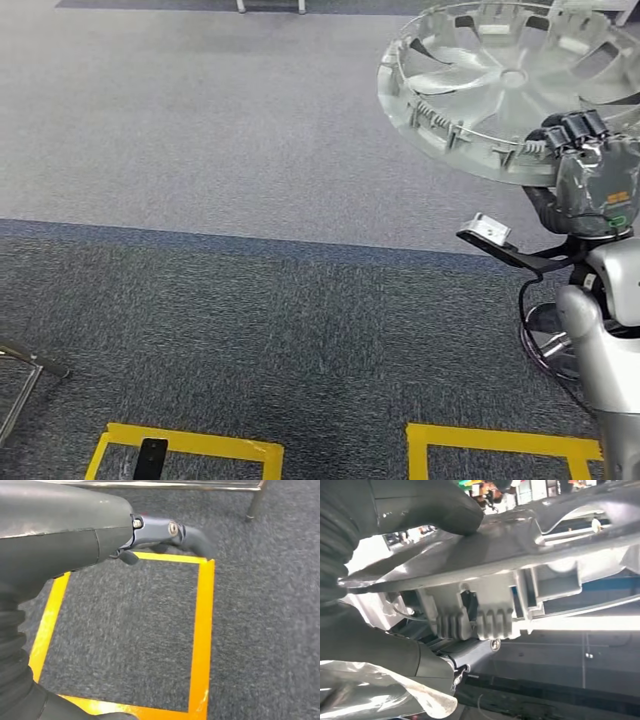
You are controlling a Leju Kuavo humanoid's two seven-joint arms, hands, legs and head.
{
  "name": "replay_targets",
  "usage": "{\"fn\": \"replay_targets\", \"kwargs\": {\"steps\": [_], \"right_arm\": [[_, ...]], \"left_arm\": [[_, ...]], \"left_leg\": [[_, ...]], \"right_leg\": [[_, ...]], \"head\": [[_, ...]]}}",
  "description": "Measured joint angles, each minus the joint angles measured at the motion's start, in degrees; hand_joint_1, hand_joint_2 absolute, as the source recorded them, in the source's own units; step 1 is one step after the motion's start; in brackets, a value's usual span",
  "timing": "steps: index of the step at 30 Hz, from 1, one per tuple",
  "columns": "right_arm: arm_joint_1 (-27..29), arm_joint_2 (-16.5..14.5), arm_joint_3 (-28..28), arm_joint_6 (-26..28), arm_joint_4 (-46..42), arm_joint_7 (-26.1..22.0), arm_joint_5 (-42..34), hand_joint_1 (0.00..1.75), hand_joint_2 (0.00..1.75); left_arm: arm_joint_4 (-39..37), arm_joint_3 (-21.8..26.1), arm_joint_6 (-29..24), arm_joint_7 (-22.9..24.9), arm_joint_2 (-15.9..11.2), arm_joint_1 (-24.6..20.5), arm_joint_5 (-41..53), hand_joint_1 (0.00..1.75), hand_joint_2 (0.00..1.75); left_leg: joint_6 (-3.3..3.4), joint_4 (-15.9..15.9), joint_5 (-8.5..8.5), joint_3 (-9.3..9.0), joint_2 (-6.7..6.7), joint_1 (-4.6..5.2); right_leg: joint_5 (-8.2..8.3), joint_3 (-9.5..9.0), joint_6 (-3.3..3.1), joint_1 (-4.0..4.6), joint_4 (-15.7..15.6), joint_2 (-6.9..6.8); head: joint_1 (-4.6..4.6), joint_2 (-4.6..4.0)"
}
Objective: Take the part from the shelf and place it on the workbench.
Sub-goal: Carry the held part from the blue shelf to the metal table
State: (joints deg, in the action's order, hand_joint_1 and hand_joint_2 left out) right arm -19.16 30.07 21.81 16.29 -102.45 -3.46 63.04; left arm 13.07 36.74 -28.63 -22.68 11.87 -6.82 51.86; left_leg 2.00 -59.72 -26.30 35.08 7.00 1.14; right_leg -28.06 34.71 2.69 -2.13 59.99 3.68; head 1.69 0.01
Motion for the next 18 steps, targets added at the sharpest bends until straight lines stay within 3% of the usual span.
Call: {"fn": "replay_targets", "kwargs": {"steps": [1,3,5,7,8,9,10,12,14,16,17,18], "right_arm": [[-0.18,0.03,-0.02,-0.03,-0.05,-0.06,0.00,1.75,1.75],[-0.48,0.06,-0.10,-0.07,-0.15,-0.08,-0.02,1.75,1.75],[-0.70,0.11,-0.21,-0.09,-0.23,-0.04,-0.01,1.75,1.75],[-0.91,0.14,-0.24,-0.08,-0.30,-0.03,0.01,1.75,1.75],[-0.99,0.19,-0.29,-0.07,-0.32,0.04,-0.03,1.75,1.75],[-1.03,0.33,-0.40,-0.05,-0.37,0.14,-0.11,1.75,1.75],[-1.01,0.56,-0.58,-0.03,-0.48,0.24,-0.31,1.75,1.75],[-0.80,1.25,-1.16,0.08,-0.90,0.42,-0.82,1.75,1.75],[-0.39,1.93,-1.72,0.28,-1.35,0.48,-1.14,1.75,1.75],[0.17,2.42,-2.26,0.51,-1.84,0.45,-1.20,1.75,1.75],[0.42,2.57,-2.57,0.58,-2.08,0.39,-1.19,1.75,1.75],[0.60,2.68,-2.89,0.59,-2.26,0.24,-1.17,1.75,1.75]], "left_arm": [[0.00,0.00,-0.01,0.00,-0.04,0.13,0.00,0.00,1.75],[0.00,0.00,-0.02,-0.01,-0.06,0.23,-0.03,0.00,1.75],[0.00,0.00,-0.05,-0.01,-0.03,0.05,-0.05,0.00,1.75],[0.00,0.00,-0.06,-0.02,-0.03,0.03,-0.13,0.00,1.75],[0.00,0.01,0.06,-0.06,-0.04,0.09,-0.23,0.00,1.75],[0.00,0.01,0.34,-0.11,-0.10,0.16,-0.40,0.00,1.75],[0.00,0.02,0.77,-0.18,-0.22,0.20,-0.67,0.00,1.75],[0.00,0.03,1.83,-0.34,-0.59,0.19,-1.25,0.00,1.75],[0.00,0.04,3.18,-0.67,-1.00,0.18,-1.72,0.00,1.75],[0.00,0.09,5.08,-0.27,-1.60,0.33,-2.01,0.00,1.75],[0.00,0.11,6.24,0.57,-1.93,0.44,-2.08,0.00,1.75],[0.00,0.13,7.59,2.00,-2.24,0.50,-2.05,0.00,1.75]], "left_leg": [[-0.26,-0.07,-0.02,0.24,0.17,-0.06],[-0.91,-2.03,-1.35,1.24,-2.01,0.06],[-1.60,-8.16,-4.53,4.12,-5.26,-0.10],[-2.00,-15.11,-7.05,7.45,-6.23,-0.62],[-2.09,-16.37,-6.95,8.08,-6.33,-0.81],[-2.11,-15.35,-5.75,7.62,-6.45,-0.93],[-2.04,-12.26,-3.77,6.15,-6.84,-0.98],[-1.67,-4.47,-0.47,2.46,-9.04,-0.59],[-1.05,-0.65,0.12,0.79,-10.56,0.02],[-0.31,0.03,0.02,0.56,-9.66,0.28],[0.06,0.48,0.22,0.29,-8.99,0.23],[0.46,0.92,0.46,-0.02,-8.38,0.11]], "right_leg": [[0.06,0.02,-0.25,0.02,0.11,-0.68],[0.08,-0.17,-0.89,-0.03,-0.07,-2.14],[0.01,-0.27,-1.42,0.10,-0.18,-3.70],[-0.09,-0.30,-1.60,0.27,-0.18,-5.26],[-0.14,-0.33,-1.62,0.32,-0.18,-6.00],[-0.20,-0.41,-1.62,0.35,-0.18,-6.71],[-0.28,-0.54,-1.58,0.36,-0.18,-7.38],[-0.50,-0.78,-1.34,0.50,-0.16,-8.55],[-0.66,-0.89,-0.90,0.70,-0.20,-9.64],[-0.78,-1.23,-0.29,0.68,-0.50,-10.81],[-1.08,-1.35,-0.03,0.54,-0.44,-10.49],[-1.80,-1.06,0.11,0.41,0.39,-9.33]], "head": [[-0.01,-0.01],[-0.34,-0.01],[-0.67,-0.01],[-0.69,-0.01],[-0.70,-0.01],[-0.70,-0.01],[-0.70,-0.01],[-0.72,-0.01],[-0.65,-0.01],[-0.62,-0.01],[-0.61,-0.01],[-0.58,-0.01]]}}
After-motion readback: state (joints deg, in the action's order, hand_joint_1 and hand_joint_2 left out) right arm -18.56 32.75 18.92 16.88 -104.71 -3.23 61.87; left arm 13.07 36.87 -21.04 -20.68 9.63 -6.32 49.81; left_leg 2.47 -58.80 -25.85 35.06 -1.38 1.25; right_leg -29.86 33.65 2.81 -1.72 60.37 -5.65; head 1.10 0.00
